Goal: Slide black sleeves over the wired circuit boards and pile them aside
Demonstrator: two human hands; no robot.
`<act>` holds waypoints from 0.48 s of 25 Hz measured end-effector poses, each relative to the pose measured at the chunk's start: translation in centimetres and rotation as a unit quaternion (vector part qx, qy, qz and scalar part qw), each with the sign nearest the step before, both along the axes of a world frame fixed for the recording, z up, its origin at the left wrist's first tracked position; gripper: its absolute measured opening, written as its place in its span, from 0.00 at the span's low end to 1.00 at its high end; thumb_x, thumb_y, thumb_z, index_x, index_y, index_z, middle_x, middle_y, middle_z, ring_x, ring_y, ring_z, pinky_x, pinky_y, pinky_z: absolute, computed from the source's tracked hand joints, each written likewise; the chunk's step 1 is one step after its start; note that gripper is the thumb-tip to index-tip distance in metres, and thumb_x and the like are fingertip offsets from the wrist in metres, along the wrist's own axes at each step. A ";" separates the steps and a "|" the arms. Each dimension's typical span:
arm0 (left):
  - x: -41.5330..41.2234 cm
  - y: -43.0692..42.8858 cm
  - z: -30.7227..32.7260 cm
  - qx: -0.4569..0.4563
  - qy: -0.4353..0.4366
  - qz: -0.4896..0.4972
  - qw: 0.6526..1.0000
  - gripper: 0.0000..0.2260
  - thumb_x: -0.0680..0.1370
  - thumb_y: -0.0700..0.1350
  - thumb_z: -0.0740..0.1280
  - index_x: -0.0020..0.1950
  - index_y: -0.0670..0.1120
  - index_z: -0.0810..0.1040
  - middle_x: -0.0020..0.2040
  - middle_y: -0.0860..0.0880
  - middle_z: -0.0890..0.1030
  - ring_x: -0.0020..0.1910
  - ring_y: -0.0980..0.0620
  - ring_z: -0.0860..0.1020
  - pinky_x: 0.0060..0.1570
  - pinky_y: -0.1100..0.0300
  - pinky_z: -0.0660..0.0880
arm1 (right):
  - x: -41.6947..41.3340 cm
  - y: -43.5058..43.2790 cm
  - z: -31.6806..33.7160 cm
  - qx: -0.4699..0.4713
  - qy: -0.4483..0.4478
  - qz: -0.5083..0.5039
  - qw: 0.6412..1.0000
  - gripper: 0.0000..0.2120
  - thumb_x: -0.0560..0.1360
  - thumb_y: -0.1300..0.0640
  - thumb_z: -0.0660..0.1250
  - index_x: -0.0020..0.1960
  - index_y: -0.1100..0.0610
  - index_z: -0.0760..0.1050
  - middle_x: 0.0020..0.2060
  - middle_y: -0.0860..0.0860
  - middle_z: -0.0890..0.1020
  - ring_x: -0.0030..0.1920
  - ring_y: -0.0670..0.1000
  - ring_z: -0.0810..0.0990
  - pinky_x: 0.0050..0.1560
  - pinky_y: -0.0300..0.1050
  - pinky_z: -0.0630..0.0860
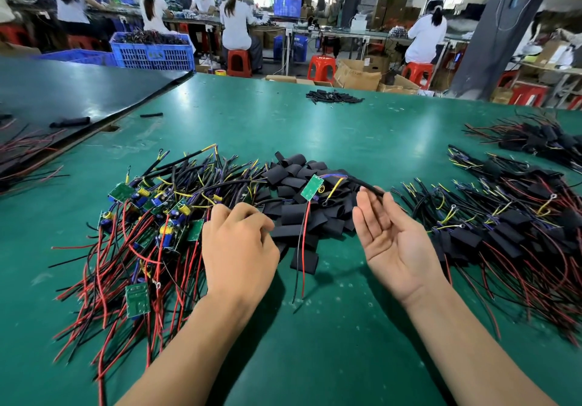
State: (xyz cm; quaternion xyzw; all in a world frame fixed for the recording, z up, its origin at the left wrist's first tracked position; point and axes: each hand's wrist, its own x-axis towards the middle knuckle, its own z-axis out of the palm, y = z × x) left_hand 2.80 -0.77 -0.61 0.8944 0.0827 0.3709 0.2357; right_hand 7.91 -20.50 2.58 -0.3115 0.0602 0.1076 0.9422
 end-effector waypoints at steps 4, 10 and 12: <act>-0.2 -0.4 0.3 0.023 -0.013 0.049 0.998 0.12 0.68 0.38 0.66 0.46 0.49 0.85 0.63 0.48 0.80 0.69 0.43 0.67 0.63 0.45 0.59 | 0.0 -0.1 0.0 -0.011 0.002 0.008 1.000 0.09 0.80 0.58 0.63 0.48 0.59 0.81 0.45 0.55 0.88 0.45 0.50 0.87 0.39 0.44 0.83; -0.9 -1.8 1.8 -0.230 -0.120 -0.190 0.947 0.10 0.80 0.36 0.62 0.54 0.45 0.82 0.46 0.49 0.85 0.48 0.53 0.84 0.52 0.64 0.77 | 0.0 0.1 0.0 -0.052 -0.011 0.059 0.997 0.10 0.76 0.55 0.66 0.51 0.59 0.81 0.44 0.53 0.88 0.44 0.48 0.87 0.40 0.42 0.83; -1.1 -2.8 2.7 -0.461 -0.036 -0.235 0.855 0.09 0.84 0.41 0.61 0.54 0.46 0.81 0.40 0.42 0.84 0.36 0.47 0.84 0.39 0.60 0.79 | -0.2 0.4 0.1 -0.076 -0.018 0.069 0.995 0.09 0.74 0.55 0.66 0.46 0.57 0.83 0.43 0.53 0.87 0.42 0.48 0.87 0.39 0.41 0.83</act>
